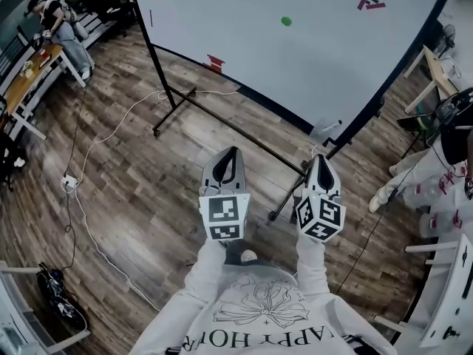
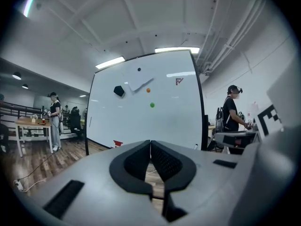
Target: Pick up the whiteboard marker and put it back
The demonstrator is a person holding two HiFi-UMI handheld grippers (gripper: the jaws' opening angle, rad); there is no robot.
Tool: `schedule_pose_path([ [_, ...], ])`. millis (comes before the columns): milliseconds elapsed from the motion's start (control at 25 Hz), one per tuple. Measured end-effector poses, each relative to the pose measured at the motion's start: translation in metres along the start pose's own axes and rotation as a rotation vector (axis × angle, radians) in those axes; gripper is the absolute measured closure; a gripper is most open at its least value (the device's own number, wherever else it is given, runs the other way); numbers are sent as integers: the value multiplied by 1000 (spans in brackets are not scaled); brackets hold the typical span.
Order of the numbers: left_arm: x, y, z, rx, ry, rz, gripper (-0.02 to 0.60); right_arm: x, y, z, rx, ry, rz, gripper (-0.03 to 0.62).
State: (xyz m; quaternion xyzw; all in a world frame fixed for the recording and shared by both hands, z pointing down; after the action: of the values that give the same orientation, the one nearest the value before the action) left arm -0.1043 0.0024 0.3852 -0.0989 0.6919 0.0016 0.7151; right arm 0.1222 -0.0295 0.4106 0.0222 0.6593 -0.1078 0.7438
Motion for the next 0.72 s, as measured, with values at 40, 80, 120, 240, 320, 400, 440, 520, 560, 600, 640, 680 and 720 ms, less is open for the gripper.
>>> schedule_pose_path([
  [40,0,-14,-2,-16,0,0,575,0,-10,3,-17,-3,2,589],
  [80,1,-30,-5,-33,0,1,575,0,-20,6,-34,-5,4,591],
  [120,2,-46,-7,-51,-2,0,575,0,-31,8,-53,-3,5,589],
  [240,7,-95,-11,-116,-13,0,575,2,-64,15,-113,14,8,590],
  [320,12,-123,-11,-159,-25,1,575,6,-85,19,-150,12,13,589],
  [400,18,-150,-11,-202,-34,5,575,10,-104,25,-191,7,17,589],
  [440,21,-164,-11,-222,-37,6,575,12,-112,28,-213,6,18,589],
  [520,24,-190,-11,-261,-41,4,575,14,-128,35,-256,-1,17,589],
  [560,26,-203,-11,-281,-43,2,575,14,-136,38,-278,-8,14,591],
  [600,27,-215,-11,-302,-45,0,575,13,-142,42,-300,-15,10,589],
  [640,27,-226,-10,-322,-48,-3,575,12,-147,46,-324,-21,5,589],
  [680,28,-236,-9,-341,-50,-6,575,11,-152,49,-346,-26,1,589],
  [720,28,-245,-7,-359,-50,-7,575,10,-156,53,-366,-30,-3,589],
])
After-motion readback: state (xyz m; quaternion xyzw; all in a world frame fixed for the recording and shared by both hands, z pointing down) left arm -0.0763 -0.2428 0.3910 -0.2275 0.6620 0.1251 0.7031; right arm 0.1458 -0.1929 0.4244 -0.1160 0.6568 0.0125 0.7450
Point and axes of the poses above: the fingertips, and each gripper's own axes: y backward along the fingers, z to its right, x out of its top, the point moved 5 cm from there along y, backward along the fingers, and after that the axes turned 2 degrees about -y, right-handed, at the moved point
